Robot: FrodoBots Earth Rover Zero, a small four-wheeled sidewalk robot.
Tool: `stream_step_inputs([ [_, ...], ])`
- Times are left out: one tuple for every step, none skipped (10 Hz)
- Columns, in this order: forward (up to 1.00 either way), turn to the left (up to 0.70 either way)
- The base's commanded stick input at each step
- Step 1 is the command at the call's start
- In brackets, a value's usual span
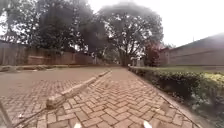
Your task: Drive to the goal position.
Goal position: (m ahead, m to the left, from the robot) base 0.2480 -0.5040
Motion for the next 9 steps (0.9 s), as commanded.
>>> stream_step_inputs([
  [0.50, -0.13],
  [0.50, -0.03],
  [0.50, 0.00],
  [0.50, 0.00],
  [0.50, 0.00],
  [0.50, 0.00],
  [0.50, 0.00],
  [0.50, 0.00],
  [0.50, 0.00],
])
